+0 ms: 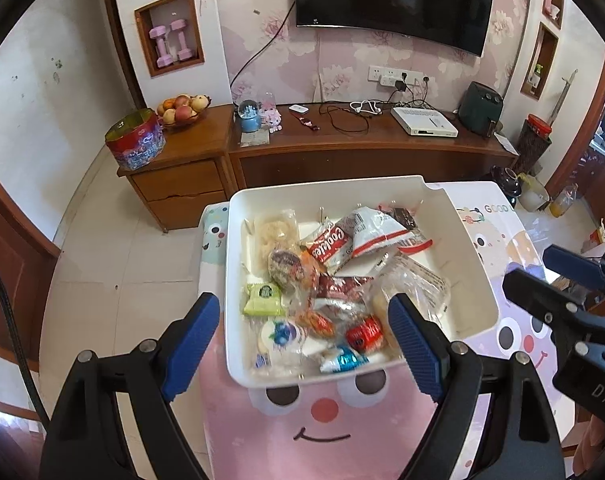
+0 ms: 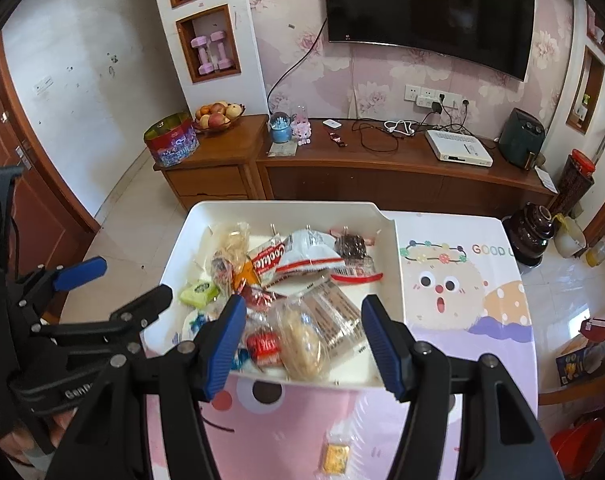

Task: Organize snacks
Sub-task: 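Move the right gripper back to the small yellow pack on the table, then grasp the small yellow pack with the right gripper, then carry the yellow pack over the white tray with the right gripper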

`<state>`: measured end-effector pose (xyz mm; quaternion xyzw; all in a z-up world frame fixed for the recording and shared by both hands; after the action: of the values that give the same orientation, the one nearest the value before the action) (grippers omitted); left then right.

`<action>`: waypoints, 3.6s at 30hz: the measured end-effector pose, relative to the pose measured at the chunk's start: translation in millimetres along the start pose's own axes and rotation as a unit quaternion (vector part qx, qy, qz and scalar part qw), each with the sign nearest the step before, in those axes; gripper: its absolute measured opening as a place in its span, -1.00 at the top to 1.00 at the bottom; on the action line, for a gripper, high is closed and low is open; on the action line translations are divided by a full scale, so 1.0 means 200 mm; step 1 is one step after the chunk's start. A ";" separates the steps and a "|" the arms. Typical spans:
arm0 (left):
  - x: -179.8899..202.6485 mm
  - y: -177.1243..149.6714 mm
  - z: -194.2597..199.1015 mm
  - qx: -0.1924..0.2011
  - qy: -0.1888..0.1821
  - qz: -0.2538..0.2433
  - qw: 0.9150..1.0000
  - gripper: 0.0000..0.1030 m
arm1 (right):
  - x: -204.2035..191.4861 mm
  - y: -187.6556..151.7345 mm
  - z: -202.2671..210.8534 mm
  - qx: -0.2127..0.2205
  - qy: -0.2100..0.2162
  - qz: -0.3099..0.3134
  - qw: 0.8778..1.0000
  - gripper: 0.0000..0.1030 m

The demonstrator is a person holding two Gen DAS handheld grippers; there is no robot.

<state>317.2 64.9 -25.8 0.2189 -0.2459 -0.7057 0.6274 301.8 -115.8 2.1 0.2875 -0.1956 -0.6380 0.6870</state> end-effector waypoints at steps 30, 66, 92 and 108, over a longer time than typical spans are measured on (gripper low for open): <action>0.21 -0.90 -0.25 -0.113 0.023 0.027 0.993 -0.66 | 0.22 -1.00 -0.24 -0.161 -0.007 -0.052 0.986 -0.17; 0.20 -0.87 -0.27 -0.145 0.005 0.036 0.989 -0.66 | 0.06 -1.04 -0.37 -0.171 0.009 -0.052 0.984 0.46; 0.02 0.09 0.19 0.018 0.036 0.042 0.998 -0.78 | -0.05 0.03 0.18 0.057 0.045 -0.011 0.997 0.45; -0.04 0.36 -0.01 0.028 0.047 0.055 0.997 -0.90 | -0.02 0.35 0.00 0.062 0.036 -0.024 0.997 0.45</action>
<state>375.2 65.8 18.1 0.2558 -0.2474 -0.6519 0.6696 355.3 -110.6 48.3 0.3571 -0.2032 -0.6299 0.6591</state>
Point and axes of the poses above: each gripper's, at about its wrist camera, not at the fingertips, and z roughly against the way its jaws point, x to its right, y to its top, the point moved 2 cm from there along -z, roughly the way its jaws point, and after that the axes turned 4 degrees about x, right-handed, at the moved point
